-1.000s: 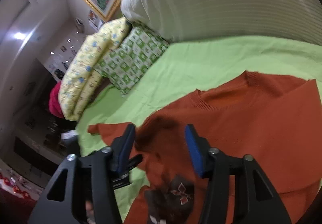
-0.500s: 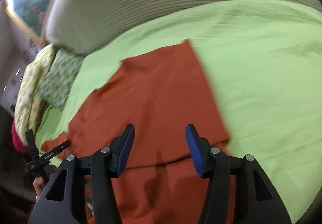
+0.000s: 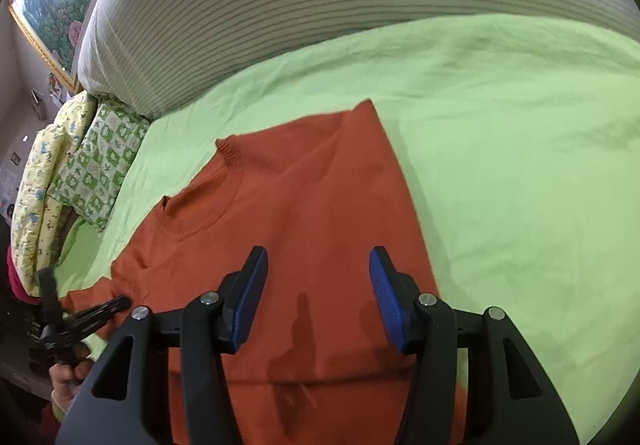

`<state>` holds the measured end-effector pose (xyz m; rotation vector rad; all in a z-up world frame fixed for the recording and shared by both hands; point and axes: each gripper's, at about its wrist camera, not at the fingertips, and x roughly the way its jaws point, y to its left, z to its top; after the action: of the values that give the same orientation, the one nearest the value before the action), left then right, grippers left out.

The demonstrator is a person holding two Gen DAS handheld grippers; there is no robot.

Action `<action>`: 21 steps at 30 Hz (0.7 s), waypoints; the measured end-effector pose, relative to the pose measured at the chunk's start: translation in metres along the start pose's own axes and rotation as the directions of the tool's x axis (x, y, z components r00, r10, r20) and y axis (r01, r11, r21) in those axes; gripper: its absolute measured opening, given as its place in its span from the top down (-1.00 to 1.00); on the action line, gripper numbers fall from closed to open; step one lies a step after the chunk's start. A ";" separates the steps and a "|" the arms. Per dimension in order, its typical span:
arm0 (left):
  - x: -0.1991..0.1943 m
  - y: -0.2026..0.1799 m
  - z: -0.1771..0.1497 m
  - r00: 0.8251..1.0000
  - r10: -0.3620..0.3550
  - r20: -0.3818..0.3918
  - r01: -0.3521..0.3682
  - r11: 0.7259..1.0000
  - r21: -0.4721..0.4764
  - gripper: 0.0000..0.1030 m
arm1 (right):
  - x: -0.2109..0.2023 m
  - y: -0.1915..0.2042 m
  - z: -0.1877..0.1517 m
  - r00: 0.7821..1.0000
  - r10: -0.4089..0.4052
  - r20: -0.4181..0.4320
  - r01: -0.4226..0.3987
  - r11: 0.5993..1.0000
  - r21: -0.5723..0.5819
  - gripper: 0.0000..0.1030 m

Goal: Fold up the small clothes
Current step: 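Grasp a ribbed sleeve cuff with the left gripper and fold it across the back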

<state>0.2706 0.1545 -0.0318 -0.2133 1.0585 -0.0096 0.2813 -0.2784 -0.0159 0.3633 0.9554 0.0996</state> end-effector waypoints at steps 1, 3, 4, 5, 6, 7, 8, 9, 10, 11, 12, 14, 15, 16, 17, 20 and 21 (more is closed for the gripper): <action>-0.005 -0.001 -0.001 1.000 -0.003 0.012 0.003 1.000 0.003 1.00 | 0.002 -0.002 0.004 1.000 -0.003 0.008 0.003 1.000 0.001 -0.05; -0.022 -0.002 -0.002 0.998 -0.016 0.067 0.016 1.000 0.001 1.00 | 0.007 -0.005 0.010 1.000 -0.020 0.021 0.020 1.000 0.006 -0.05; -0.033 -0.001 0.000 0.994 -0.029 0.103 0.029 1.000 -0.002 1.00 | 0.009 -0.009 0.014 0.999 -0.034 0.026 0.034 0.999 0.010 -0.05; -0.037 -0.001 0.001 0.992 -0.035 0.118 0.034 0.999 0.006 1.00 | 0.011 -0.011 0.017 0.999 -0.041 0.029 0.040 0.999 0.015 -0.05; -0.036 -0.004 0.003 0.994 -0.050 0.101 0.048 0.998 0.029 1.00 | 0.013 -0.013 0.019 0.998 -0.047 0.030 0.047 0.999 0.018 -0.05; -0.030 -0.008 0.006 0.996 -0.067 0.066 0.063 0.997 0.054 1.00 | 0.016 -0.014 0.021 0.999 -0.049 0.024 0.049 0.999 0.015 -0.05; -0.023 -0.011 0.005 0.998 -0.046 0.048 0.042 0.996 0.073 1.00 | 0.018 -0.013 0.022 0.999 -0.043 0.016 0.043 0.999 0.004 -0.05; -0.014 -0.015 0.004 0.999 -0.023 0.032 0.019 0.995 0.099 0.97 | 0.018 -0.011 0.022 0.999 -0.041 0.014 0.041 0.999 -0.004 -0.05; -0.009 -0.018 0.002 1.000 -0.013 0.004 0.013 0.994 0.110 0.90 | 0.018 -0.010 0.021 0.999 -0.036 0.017 0.036 0.999 -0.009 -0.05; -0.001 -0.017 0.001 0.999 -0.022 -0.030 0.025 0.994 0.103 0.75 | 0.018 -0.007 0.020 0.999 -0.031 0.018 0.032 0.999 -0.011 -0.05; 0.004 -0.014 -0.001 0.998 -0.031 -0.050 0.035 0.995 0.090 0.61 | 0.019 -0.006 0.019 0.999 -0.030 0.018 0.030 0.999 -0.014 -0.05; 0.010 -0.013 0.000 0.997 -0.039 -0.061 0.043 0.997 0.070 0.36 | 0.020 -0.006 0.018 0.999 -0.046 0.024 0.047 0.999 -0.018 -0.08; 0.013 -0.013 0.001 0.997 -0.051 -0.064 0.055 0.997 0.062 0.28 | 0.021 -0.006 0.018 0.999 -0.049 0.022 0.050 0.999 -0.020 -0.09; 0.016 -0.016 0.002 0.997 -0.050 -0.060 0.054 0.996 0.065 0.32 | 0.022 -0.007 0.018 0.999 -0.049 0.019 0.050 0.999 -0.020 -0.09; 0.019 -0.018 0.002 0.997 -0.043 -0.061 0.047 0.996 0.074 0.33 | 0.024 -0.007 0.018 0.999 -0.050 0.016 0.050 0.999 -0.022 -0.09; 0.034 -0.029 0.005 0.998 -0.019 -0.064 0.026 0.993 0.117 0.91 | 0.028 -0.008 0.019 0.999 -0.050 0.006 0.050 0.998 -0.028 -0.09; 0.036 -0.032 0.006 0.998 -0.016 -0.057 0.023 0.992 0.125 0.95 | 0.029 -0.009 0.020 0.998 -0.056 0.004 0.056 0.998 -0.027 -0.09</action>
<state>0.2962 0.1203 -0.0547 -0.1105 1.1075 -0.1003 0.3134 -0.2845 -0.0312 0.3110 0.9589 0.0609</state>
